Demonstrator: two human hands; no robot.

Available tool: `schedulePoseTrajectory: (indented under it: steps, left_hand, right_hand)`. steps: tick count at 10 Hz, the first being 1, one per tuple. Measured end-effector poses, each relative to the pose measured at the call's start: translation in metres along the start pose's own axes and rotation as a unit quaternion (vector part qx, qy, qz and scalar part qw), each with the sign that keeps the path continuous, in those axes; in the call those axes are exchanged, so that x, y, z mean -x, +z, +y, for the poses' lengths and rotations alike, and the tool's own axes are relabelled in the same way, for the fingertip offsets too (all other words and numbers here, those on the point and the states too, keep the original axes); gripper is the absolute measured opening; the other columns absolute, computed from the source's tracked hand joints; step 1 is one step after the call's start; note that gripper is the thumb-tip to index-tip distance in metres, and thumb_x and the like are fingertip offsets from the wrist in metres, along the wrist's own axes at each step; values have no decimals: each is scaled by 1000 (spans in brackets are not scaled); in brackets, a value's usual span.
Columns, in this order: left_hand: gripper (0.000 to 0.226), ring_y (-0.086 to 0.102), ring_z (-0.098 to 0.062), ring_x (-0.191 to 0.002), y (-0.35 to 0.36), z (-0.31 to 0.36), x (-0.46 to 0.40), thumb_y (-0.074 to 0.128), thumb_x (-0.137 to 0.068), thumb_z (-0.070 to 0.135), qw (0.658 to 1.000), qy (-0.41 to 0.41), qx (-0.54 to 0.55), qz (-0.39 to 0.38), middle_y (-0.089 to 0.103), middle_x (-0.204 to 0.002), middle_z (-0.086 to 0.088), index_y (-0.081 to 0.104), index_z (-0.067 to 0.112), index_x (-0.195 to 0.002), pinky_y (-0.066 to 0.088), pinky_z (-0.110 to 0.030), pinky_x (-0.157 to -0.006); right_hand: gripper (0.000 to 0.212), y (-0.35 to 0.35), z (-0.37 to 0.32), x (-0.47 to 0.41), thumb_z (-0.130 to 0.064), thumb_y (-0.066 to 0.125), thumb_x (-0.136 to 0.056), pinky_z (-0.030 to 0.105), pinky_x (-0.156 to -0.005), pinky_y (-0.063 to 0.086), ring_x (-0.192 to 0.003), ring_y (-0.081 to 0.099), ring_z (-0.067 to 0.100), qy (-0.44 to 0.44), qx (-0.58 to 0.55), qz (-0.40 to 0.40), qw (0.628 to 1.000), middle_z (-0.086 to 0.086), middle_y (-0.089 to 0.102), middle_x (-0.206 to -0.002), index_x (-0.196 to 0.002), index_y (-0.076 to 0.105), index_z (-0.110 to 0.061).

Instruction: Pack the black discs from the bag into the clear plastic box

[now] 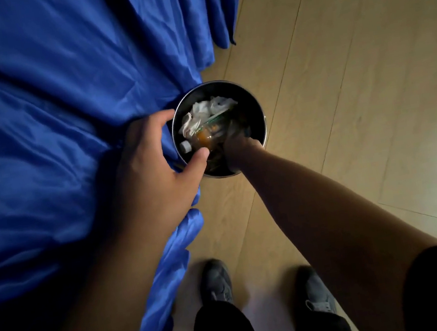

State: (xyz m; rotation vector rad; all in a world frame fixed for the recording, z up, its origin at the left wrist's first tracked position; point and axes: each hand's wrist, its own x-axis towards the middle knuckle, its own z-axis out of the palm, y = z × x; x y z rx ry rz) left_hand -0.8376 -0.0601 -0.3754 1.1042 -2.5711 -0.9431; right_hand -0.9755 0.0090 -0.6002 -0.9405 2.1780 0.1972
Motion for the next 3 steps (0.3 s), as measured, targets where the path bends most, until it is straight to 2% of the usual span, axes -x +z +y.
schedulePoseTrajectory:
  steps: [1, 2, 3]
  left_hand:
    - [58, 52, -9, -112, -6, 15, 8, 82, -77, 27, 1000, -1, 10, -10, 54, -120, 7, 57, 20, -129, 33, -7, -87]
    - [58, 52, -12, -112, -15, 30, 16, 83, -76, 24, 1000, 5, 17, -14, 57, -120, 2, 57, 17, -128, 29, -3, -89]
    - [57, 56, -25, -112, -40, 57, 37, 85, -75, 18, 999, -7, 32, -4, 61, -119, -9, 59, 12, -125, 35, -19, -94]
  right_hand:
    - [46, -29, -2, 37, -18, 67, -86, 44, -81, 56, -114, 66, 32, -41, -10, 42, 998, 10, 65, -128, -131, 60, -16]
    - [43, -58, 2, 75, -19, 62, -88, 42, -80, 56, -112, 67, 32, -75, -5, 59, 995, 11, 64, -128, -131, 58, -16]
    - [49, -96, 16, 150, -23, 60, -89, 43, -83, 54, -116, 61, 31, -126, -5, 84, 988, 9, 59, -132, -136, 52, -20]
